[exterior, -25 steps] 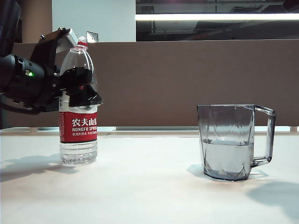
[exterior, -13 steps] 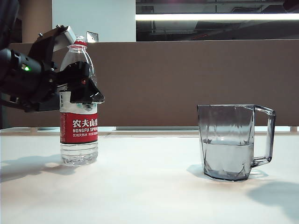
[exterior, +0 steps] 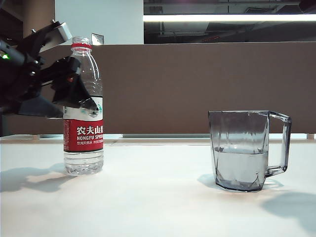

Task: Pick up the mineral water bottle with the left hand on the table and pour water into the mug until it's half full.

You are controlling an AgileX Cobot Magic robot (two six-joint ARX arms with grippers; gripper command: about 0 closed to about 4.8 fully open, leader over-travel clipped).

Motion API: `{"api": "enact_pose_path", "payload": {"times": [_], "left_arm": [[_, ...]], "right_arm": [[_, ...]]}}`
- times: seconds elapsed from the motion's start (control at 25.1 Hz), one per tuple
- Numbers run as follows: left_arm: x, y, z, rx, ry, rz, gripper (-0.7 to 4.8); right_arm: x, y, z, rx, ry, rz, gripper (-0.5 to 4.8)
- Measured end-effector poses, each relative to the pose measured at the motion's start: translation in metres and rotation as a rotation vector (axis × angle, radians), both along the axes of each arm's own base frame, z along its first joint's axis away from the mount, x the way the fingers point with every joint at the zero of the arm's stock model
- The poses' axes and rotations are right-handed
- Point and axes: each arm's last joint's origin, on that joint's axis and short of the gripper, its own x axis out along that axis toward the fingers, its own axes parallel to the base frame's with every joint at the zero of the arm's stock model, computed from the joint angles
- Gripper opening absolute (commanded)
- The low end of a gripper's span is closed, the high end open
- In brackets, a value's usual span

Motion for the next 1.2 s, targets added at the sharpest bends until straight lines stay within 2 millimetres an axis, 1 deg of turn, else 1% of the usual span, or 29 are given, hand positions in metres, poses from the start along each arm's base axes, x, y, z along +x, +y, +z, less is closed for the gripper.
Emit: {"api": "enact_pose_path", "payload": {"times": [0.2, 0.24, 0.28, 0.44, 0.48, 0.6, 0.72, 0.76, 0.92, 1.04, 1.2], "left_arm": [[-0.011, 0.005, 0.007, 0.012, 0.025, 0.000, 3.82], [-0.013, 0.006, 0.009, 0.014, 0.029, 0.000, 3.74], [-0.016, 0.007, 0.011, 0.016, 0.033, 0.000, 3.50], [-0.034, 0.016, 0.023, 0.020, 0.045, 0.000, 0.16], [-0.037, 0.017, 0.025, 0.020, 0.044, 0.000, -0.02], [-0.047, 0.022, 0.033, 0.008, 0.030, 0.002, -0.06], [-0.066, 0.031, 0.044, -0.011, 0.006, 0.005, -0.06], [-0.069, 0.032, 0.045, -0.018, 0.006, 0.008, -0.06], [-0.083, 0.038, 0.048, -0.039, 0.016, 0.017, -0.06], [-0.090, 0.042, 0.052, -0.056, -0.020, 0.016, -0.05], [-0.098, 0.046, 0.044, -0.067, -0.043, 0.015, -0.06]], "right_arm": [[0.000, 0.000, 0.000, 0.000, 0.000, 0.000, -0.08], [0.000, 0.000, 0.000, 0.000, 0.000, 0.000, -0.08], [0.000, 0.000, 0.000, 0.000, 0.000, 0.000, -0.08], [0.000, 0.000, 0.000, 0.000, 0.000, 0.000, -0.08], [0.000, 0.000, 0.000, 0.000, 0.000, -0.001, -0.08], [0.000, 0.000, 0.000, -0.001, 0.001, -0.001, -0.08], [0.000, 0.000, 0.000, -0.001, 0.001, -0.001, -0.08], [0.000, 0.000, 0.000, -0.001, 0.001, -0.001, -0.08], [0.000, 0.000, 0.000, -0.001, 0.001, -0.001, -0.08], [0.000, 0.000, 0.000, -0.001, 0.001, -0.001, -0.08], [0.000, 0.000, 0.000, -0.001, 0.001, -0.001, -0.08]]}}
